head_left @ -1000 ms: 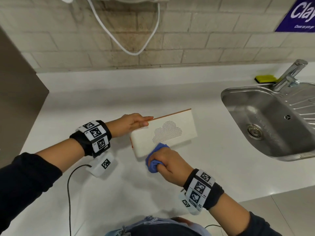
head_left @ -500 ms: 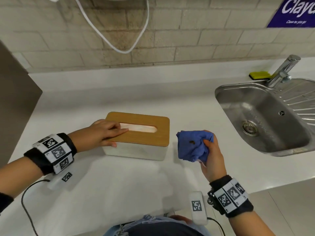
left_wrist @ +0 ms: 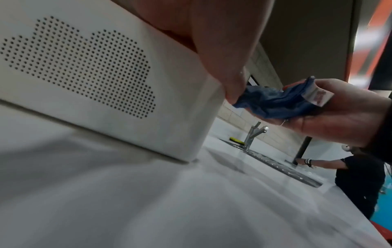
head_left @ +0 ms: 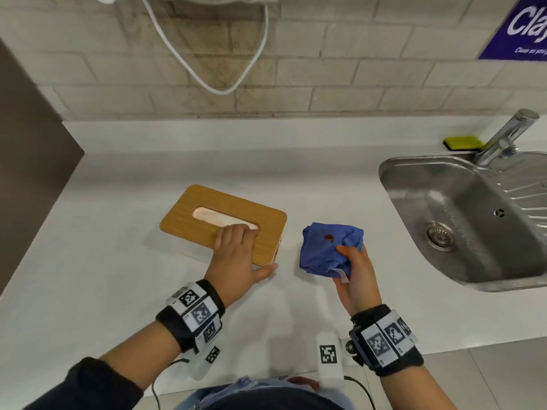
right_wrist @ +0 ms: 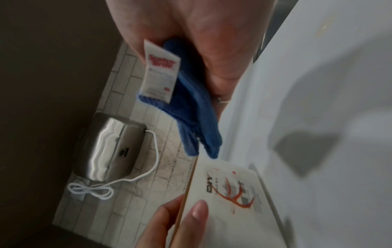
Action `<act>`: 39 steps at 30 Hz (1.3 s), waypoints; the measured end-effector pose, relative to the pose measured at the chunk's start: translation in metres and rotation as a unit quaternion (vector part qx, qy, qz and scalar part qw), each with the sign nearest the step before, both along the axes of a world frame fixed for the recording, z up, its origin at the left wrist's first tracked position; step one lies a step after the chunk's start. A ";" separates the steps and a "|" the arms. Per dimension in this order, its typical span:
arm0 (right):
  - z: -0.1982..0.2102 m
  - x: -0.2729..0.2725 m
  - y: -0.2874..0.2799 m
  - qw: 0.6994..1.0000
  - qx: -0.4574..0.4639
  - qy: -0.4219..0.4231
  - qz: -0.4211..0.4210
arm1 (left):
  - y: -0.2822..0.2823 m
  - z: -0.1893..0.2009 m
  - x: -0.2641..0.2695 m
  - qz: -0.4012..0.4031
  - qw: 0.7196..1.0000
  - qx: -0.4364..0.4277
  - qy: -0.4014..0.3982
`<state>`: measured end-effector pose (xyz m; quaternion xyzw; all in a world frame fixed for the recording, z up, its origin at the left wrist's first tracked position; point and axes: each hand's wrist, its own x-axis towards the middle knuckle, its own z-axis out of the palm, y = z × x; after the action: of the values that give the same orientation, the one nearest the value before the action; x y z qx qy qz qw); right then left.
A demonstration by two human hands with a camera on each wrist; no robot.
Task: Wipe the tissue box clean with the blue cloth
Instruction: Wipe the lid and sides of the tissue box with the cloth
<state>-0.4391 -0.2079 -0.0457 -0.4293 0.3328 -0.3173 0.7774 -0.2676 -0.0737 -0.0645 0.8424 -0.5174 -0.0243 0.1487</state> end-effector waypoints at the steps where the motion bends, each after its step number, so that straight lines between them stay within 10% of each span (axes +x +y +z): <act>1: -0.001 0.000 -0.001 1.000 -0.011 0.016 -0.009 | 0.000 0.001 0.000 0.005 1.000 -0.008 -0.005; 7: 0.019 0.019 0.007 0.993 -0.114 0.004 -0.022 | 0.023 0.045 0.033 0.016 0.979 -0.171 0.106; 15: 0.052 0.095 0.073 0.927 -0.360 -0.051 0.088 | 0.048 0.073 0.080 0.002 0.876 -0.287 0.387; 39: 0.070 0.115 0.060 0.810 -0.493 0.024 0.315 | 0.050 0.071 0.135 -0.002 0.838 -0.239 0.491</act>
<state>-0.3244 -0.1478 0.0245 -0.8441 -0.0034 -0.1655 0.5100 -0.1323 -0.0236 0.0066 0.6570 -0.3685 -0.3101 0.5800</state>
